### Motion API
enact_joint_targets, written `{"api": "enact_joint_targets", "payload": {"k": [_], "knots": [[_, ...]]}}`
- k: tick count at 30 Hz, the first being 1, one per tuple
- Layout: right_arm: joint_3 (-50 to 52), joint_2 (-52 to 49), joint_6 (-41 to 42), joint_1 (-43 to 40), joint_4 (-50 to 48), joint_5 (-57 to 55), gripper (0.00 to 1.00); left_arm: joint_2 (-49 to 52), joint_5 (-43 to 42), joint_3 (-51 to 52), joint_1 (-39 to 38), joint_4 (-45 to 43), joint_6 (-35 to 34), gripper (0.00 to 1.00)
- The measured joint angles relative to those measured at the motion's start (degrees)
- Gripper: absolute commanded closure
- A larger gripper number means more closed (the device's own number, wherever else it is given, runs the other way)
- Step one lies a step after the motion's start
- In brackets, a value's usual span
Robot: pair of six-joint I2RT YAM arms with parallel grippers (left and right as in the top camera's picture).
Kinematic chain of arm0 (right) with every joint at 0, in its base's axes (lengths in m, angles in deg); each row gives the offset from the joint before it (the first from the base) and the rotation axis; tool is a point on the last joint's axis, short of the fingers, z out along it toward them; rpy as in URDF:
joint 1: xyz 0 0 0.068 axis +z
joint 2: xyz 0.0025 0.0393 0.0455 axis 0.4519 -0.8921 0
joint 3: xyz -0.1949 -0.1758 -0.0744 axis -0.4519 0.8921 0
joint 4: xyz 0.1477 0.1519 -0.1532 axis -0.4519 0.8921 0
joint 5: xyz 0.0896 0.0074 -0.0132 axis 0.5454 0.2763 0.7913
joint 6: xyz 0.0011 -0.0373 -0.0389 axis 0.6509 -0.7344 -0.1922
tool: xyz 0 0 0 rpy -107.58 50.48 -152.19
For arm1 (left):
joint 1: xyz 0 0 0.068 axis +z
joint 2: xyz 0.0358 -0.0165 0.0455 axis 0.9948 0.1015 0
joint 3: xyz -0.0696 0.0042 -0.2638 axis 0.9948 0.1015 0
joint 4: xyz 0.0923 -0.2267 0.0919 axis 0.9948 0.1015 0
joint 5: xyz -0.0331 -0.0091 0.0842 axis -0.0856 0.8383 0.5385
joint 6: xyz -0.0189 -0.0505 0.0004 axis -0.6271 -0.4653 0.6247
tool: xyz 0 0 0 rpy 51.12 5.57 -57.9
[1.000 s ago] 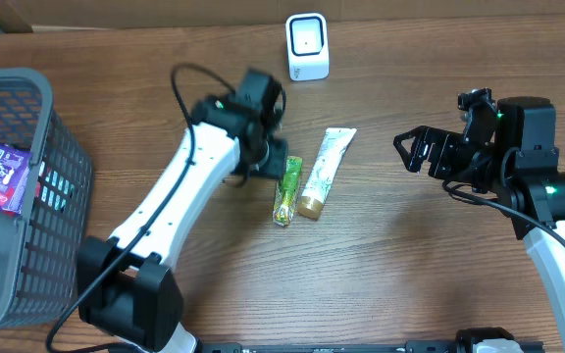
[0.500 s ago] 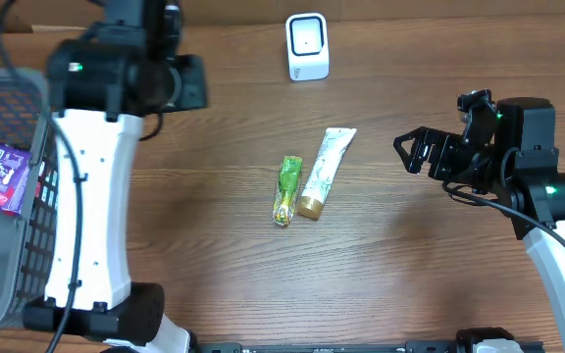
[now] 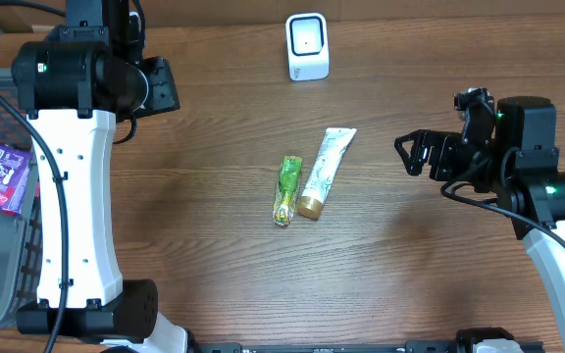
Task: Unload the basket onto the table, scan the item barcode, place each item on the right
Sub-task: 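Place the green snack bag on the table beside the white tube, then reach into the basket and grasp the purple pad pack with left gripper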
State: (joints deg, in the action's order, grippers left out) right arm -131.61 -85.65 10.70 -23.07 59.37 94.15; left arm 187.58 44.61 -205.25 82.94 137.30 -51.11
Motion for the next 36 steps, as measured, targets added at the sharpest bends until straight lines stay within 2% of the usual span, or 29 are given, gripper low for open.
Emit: {"api": "enact_joint_targets", "payload": {"k": [16, 24, 29, 36], "knots": [[0.0, -0.3, -0.5, 0.1, 1.2, 1.3, 0.00, 0.0, 0.0, 0.0, 0.0, 1.2, 0.0, 0.43], [0.0, -0.5, -0.5, 0.1, -0.8, 1.7, 0.00, 0.0, 0.0, 0.0, 0.8, -1.8, -0.1, 0.40], [0.0, -0.5, -0.5, 0.1, -0.9, 2.9, 0.00, 0.0, 0.0, 0.0, 5.7, -3.0, -0.9, 0.39], [0.0, -0.5, -0.5, 0.1, -0.8, 3.7, 0.00, 0.3, 0.0, -7.1, 15.8, 0.9, -3.8, 0.23]]}}
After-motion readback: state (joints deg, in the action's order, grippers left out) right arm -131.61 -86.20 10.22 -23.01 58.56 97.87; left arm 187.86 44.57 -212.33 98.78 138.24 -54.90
